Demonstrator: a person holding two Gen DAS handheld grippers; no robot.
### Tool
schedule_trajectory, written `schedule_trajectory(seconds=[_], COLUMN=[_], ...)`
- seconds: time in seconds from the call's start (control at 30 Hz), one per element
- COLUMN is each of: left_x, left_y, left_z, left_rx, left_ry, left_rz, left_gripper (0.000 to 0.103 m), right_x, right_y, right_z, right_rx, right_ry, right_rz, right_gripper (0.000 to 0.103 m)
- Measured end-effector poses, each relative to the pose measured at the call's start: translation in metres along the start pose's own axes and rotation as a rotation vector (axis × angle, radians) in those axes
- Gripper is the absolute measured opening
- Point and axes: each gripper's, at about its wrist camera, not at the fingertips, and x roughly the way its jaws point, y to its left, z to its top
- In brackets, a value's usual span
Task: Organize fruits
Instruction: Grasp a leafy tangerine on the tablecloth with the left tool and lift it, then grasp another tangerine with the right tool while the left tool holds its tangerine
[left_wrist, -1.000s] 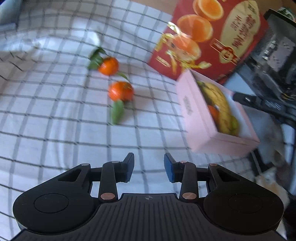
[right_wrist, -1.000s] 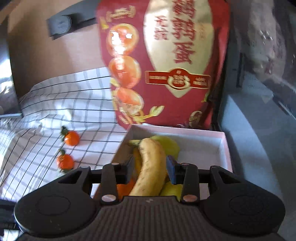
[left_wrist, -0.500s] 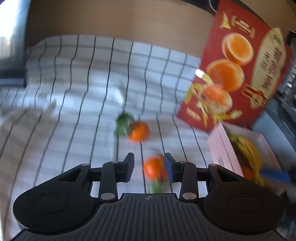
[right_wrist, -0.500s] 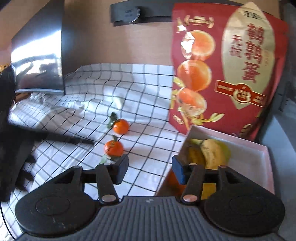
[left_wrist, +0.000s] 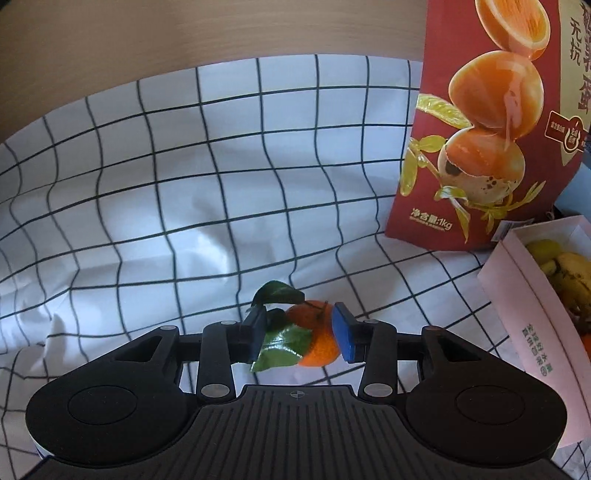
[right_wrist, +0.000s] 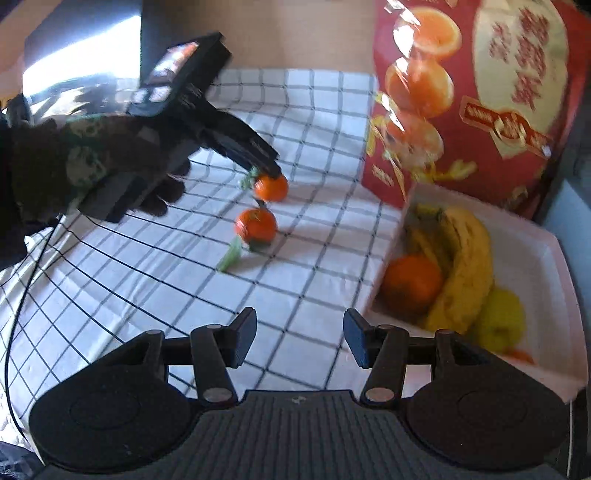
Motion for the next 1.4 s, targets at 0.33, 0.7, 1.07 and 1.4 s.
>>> schedule_trajectory(seconds=[0.33,0.7,1.07,1.4], left_x=[0.023,-0.021,-0.129,-0.163], left_y=[-0.022,-0.014,-0.003,-0.013], left_z=[-0.001,-0.027,-0.140,-0.184], left_rx=[0.054,-0.068,-0.392,-0.478], left_ry=[0.089,0.001,0.017,0.121], left_rz=[-0.052,-0.089,-0.014,0.018], left_gripper=[0.052,0.048,0.048,0.048], right_x=[-0.006,-0.008,0.018,0.085], right_y=[-0.003,-0.013,0.019,0.034], right_z=[-0.011,-0.019,0.005,0.063], right_rx=[0.032,0.056,-0.057,-0.033], right_ry=[0.013,0.026,-0.009,-0.024], right_rz=[0.004,-0.010,0.056,0.103], right_gripper=[0.052,0.052,0.053,0.054])
